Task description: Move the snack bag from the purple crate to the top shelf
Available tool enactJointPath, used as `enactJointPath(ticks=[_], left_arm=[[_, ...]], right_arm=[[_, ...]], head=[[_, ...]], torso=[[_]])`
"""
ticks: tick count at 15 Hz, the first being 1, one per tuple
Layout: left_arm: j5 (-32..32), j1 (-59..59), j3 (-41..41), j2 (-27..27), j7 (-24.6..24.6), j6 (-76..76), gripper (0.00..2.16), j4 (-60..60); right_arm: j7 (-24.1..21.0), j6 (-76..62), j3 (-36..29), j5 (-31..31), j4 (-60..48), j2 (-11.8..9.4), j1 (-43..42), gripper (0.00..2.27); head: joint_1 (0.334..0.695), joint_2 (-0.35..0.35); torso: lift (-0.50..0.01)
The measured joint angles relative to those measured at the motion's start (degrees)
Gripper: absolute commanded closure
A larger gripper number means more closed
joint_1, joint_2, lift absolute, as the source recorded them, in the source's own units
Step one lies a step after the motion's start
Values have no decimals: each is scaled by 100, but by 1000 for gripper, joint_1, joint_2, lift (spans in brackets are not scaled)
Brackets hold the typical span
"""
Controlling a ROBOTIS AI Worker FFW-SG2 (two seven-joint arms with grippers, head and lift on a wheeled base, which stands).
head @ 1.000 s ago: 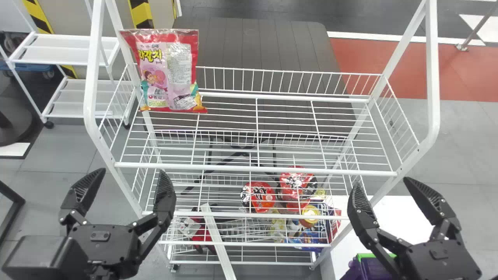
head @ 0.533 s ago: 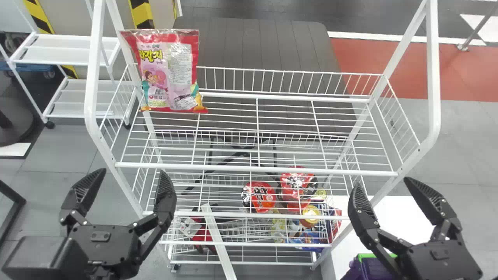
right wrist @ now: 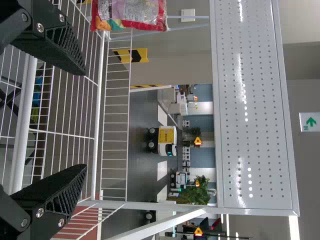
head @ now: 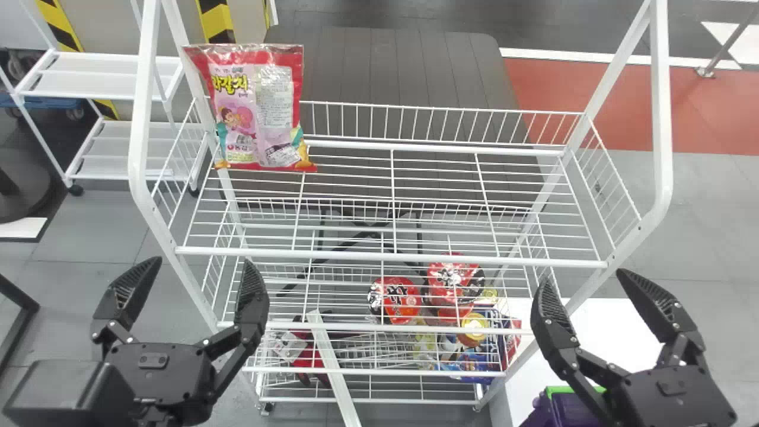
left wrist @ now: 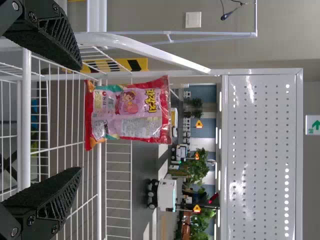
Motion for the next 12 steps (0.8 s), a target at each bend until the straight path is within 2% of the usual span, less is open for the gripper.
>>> enactJointPath(ticks=[12], left_arm=[[0,0,0,0,0,0,100,10]], right_arm=[[6,220,17,26,-42,13,-7,181]], head=[[695,-59]], torso=[[-66]])
